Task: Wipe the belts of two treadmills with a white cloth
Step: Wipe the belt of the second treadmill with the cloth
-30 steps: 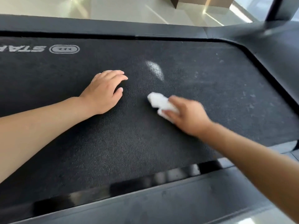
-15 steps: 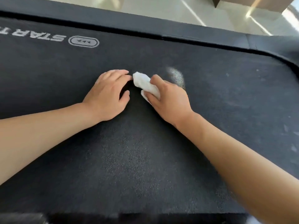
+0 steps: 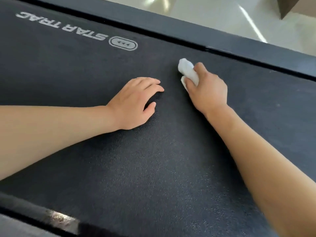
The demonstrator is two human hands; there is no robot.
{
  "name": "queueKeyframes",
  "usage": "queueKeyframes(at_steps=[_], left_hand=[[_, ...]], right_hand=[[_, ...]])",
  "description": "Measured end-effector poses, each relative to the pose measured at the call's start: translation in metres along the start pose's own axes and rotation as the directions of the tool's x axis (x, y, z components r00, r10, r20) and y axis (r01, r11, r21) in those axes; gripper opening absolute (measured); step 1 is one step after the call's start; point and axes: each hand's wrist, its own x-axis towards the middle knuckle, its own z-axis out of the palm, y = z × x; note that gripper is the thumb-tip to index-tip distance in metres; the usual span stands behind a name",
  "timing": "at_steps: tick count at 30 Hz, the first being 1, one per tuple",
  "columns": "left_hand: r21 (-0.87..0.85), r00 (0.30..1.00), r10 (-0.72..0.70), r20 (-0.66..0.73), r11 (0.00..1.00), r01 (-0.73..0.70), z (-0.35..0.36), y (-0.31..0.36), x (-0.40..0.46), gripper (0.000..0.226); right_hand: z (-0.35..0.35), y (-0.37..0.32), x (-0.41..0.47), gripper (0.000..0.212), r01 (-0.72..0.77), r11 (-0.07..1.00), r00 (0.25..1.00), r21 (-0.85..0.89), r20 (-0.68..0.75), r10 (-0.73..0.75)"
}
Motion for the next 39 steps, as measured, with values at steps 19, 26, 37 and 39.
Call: queueKeyframes(at_steps=[19,26,37,39], left_hand=[[0.095,0.996,-0.005,0.089,0.995,-0.004,-0.007,0.007,0.002,0.054],[0.037,0.999,0.001,-0.043,0.999,0.001,-0.004,0.003,0.038,0.035],[-0.04,0.999,-0.025,-0.025,0.999,0.024,0.01,-0.009,0.05,0.06],[-0.043,0.999,-0.033,-0.015,0.999,0.032,0.009,-0.009,0.049,0.059]], right_hand=[[0.0,0.016,0.033,0.033,-0.228,0.972,0.973,-0.058,-0.036,0.227],[-0.02,-0.021,-0.046,0.029,-0.009,0.999,0.999,0.034,0.05,0.007],[-0.04,0.106,0.015,0.037,-0.531,0.831,0.847,-0.162,-0.116,0.519],[-0.022,0.09,0.055,0.038,-0.561,0.803,0.828,-0.202,-0.13,0.546]])
